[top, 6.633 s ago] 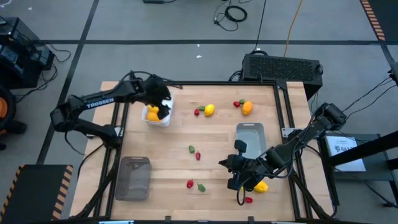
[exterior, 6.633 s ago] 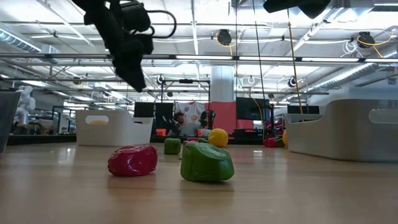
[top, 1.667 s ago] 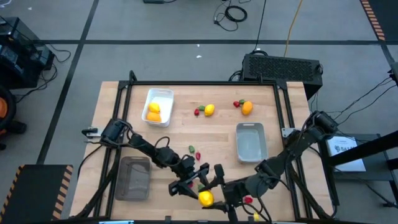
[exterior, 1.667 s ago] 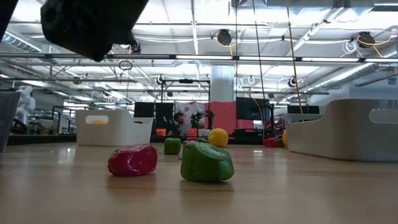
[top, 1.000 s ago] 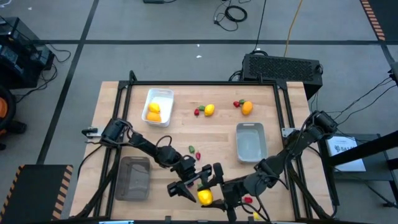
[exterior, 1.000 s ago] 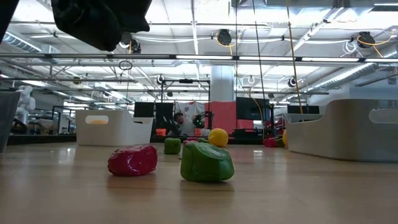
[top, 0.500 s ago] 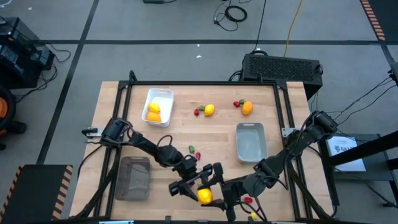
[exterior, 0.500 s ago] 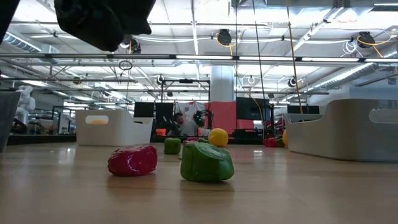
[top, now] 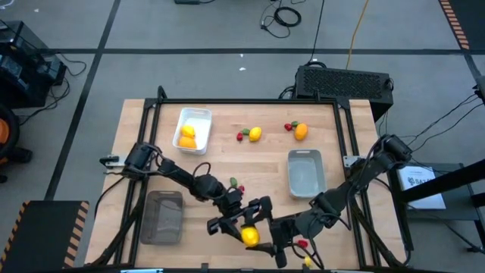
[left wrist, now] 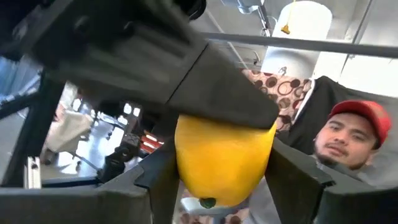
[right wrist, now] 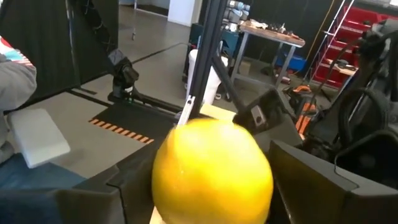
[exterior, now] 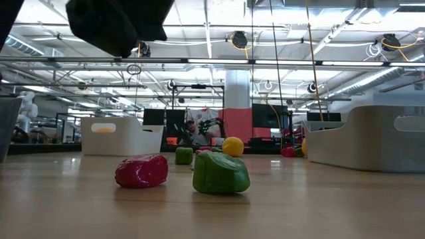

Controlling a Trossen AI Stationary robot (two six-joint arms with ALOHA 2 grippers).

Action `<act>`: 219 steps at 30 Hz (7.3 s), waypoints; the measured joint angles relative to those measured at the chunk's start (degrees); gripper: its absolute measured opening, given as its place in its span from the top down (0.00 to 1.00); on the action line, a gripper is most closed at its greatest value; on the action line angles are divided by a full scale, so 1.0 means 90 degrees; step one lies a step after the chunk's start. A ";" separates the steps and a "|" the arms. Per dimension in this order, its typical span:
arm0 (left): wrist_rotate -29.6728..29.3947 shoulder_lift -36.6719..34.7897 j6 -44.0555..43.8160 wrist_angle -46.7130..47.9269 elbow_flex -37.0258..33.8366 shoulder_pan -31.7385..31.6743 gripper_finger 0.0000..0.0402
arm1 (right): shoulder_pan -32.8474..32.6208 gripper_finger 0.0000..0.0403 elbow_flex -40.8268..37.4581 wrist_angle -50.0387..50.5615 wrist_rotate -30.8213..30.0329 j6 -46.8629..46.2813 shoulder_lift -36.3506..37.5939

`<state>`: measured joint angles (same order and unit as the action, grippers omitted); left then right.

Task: Sort produce into baskets
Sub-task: Put the bottom right yellow lemon into the white bin, then put the left yellow lemon into the white bin, then put the yellow lemon into the white bin

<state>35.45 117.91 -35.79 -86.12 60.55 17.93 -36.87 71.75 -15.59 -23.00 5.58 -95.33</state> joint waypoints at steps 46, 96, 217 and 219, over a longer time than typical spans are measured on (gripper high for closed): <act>-0.7194 -0.4303 0.4053 1.5629 -0.0174 -0.3816 0.48 | -0.0560 0.30 -0.0314 0.4426 -0.2619 -0.4519 0.0806; -0.4674 -0.2651 0.1686 0.9975 -0.0300 -0.3799 0.21 | -0.0480 0.30 -0.0314 0.4537 -0.2650 -0.4453 0.0806; -0.5036 -0.5025 0.3516 1.2596 -0.1340 -0.4919 0.15 | -0.0367 0.30 -0.0316 0.4907 -0.2626 -0.5032 0.0801; -0.5018 -0.5025 0.3465 1.1933 -0.1574 -0.4356 0.15 | -0.0368 0.30 -0.0316 0.4908 -0.2627 -0.5034 0.0801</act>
<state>-9.72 72.69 -4.60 21.28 46.39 -21.27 -40.18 68.90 28.58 -46.64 -39.72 -88.12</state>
